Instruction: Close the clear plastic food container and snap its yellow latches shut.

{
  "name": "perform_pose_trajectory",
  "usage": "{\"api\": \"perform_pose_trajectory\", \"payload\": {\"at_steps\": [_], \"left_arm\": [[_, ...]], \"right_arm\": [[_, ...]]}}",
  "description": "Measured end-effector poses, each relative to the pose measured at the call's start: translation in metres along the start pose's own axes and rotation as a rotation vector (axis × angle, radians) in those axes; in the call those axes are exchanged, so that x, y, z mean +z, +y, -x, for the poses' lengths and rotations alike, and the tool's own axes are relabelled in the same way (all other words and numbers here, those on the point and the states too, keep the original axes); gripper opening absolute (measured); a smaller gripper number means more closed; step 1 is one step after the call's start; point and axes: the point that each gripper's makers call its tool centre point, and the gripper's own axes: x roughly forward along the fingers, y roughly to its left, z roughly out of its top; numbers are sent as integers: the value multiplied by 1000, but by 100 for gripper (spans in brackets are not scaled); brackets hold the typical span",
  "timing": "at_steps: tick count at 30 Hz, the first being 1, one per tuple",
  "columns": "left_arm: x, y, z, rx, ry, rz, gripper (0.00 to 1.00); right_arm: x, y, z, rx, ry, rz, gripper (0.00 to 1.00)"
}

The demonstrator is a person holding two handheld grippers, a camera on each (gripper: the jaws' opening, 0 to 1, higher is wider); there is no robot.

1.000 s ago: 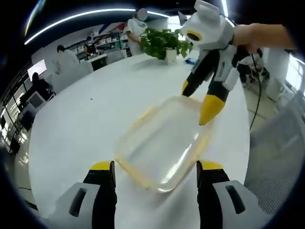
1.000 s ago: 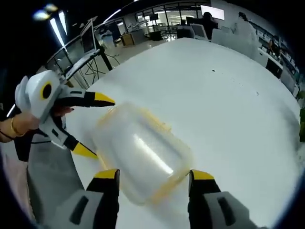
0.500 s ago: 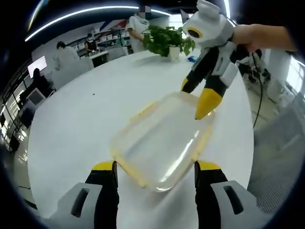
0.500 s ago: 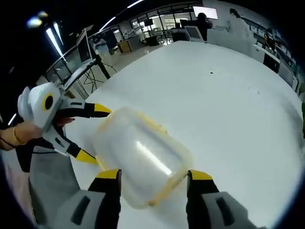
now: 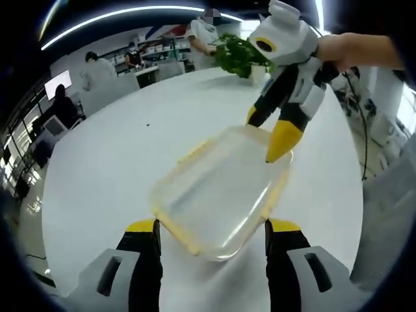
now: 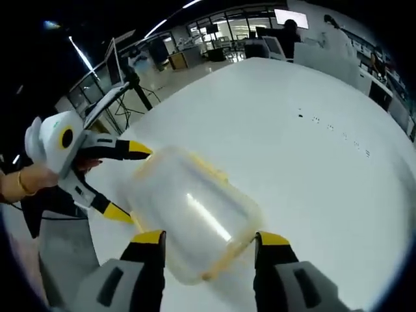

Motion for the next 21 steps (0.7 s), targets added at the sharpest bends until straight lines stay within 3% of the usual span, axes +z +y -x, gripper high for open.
{"api": "perform_pose_trajectory", "payload": {"at_steps": [6,21], "left_arm": [[4,14,-5,11,1,10,62],[-4,15,-7,22,23,9,55]], "right_arm": [[14,-9,-6,3,-11,-8,53],[14,-8,-7,4,-39,-30,54]]}}
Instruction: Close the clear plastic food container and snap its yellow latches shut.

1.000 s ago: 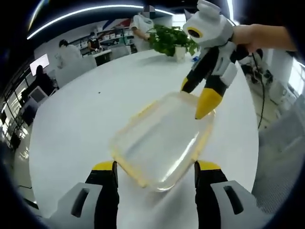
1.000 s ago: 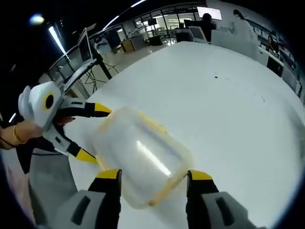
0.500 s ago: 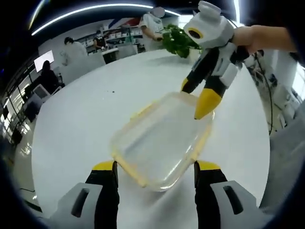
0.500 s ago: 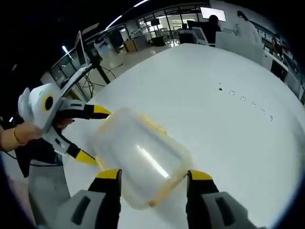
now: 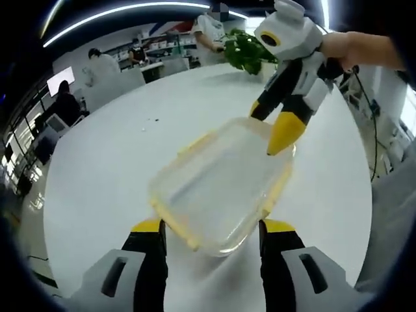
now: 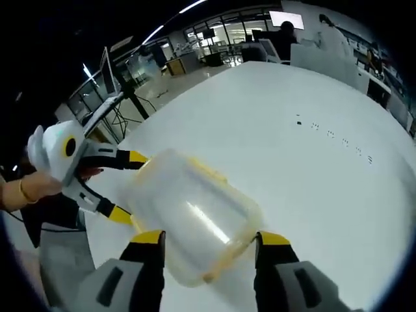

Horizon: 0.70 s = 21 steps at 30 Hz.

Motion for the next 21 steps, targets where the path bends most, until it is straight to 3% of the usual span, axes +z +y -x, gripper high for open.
{"api": "perform_pose_trajectory", "payload": {"at_steps": [6,13,21], "left_arm": [[2,3,8,8,-29,44,60],[1,7,33,34,-54,55,61],[11,4,75,78,-175,138,63]], "right_arm": [[0,0,7,-34,-45,-23,56],[-2,10,25,-41,-114,-41,58],[-2,22,56,-47,-240,-118,58]]}}
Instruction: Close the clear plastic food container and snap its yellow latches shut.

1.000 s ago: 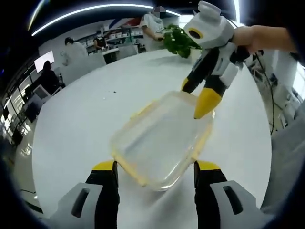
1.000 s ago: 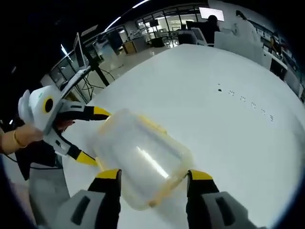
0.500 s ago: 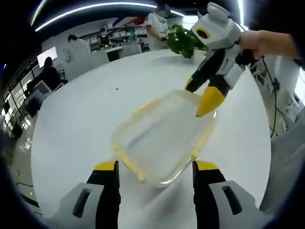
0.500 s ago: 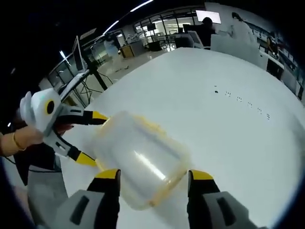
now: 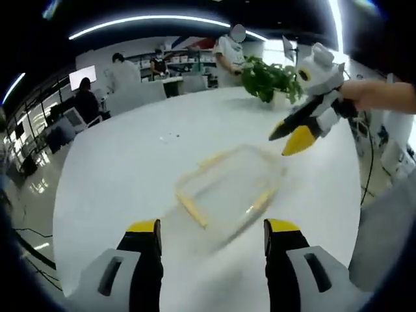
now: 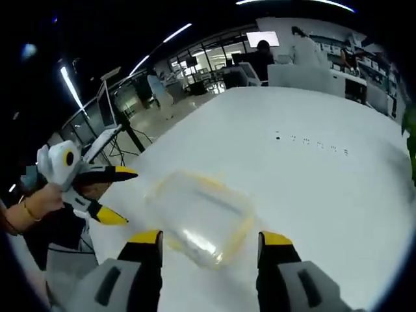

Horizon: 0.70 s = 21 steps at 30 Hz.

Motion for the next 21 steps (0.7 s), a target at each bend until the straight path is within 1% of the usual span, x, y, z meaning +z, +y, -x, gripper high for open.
{"api": "perform_pose_trajectory", "payload": {"at_steps": [4,7,10,12,15,16,20,21], "left_arm": [[1,-3,22,20,-37,15,64],[-1,-6,38,29,-57,25,61],[-4,-7,55,46,-80,34,63],[-4,-8,64,57,-104,47,66],[-9,-10,80,75,-127,79,68],[-10,-10,82,77,-131,82,68],[-19,-15,101,91,-161,121,69],[-21,-15,104,96,-168,129,69]], "right_arm": [[-3,11,18,-1,-37,-6,58],[-7,18,30,-7,-59,10,59],[-9,25,43,-16,-100,23,61],[-7,30,49,-20,-145,20,61],[-15,41,61,-19,-183,29,63],[-18,43,63,-21,-189,34,63],[-33,53,72,-28,-211,46,64],[-40,56,75,-27,-213,45,65]]}}
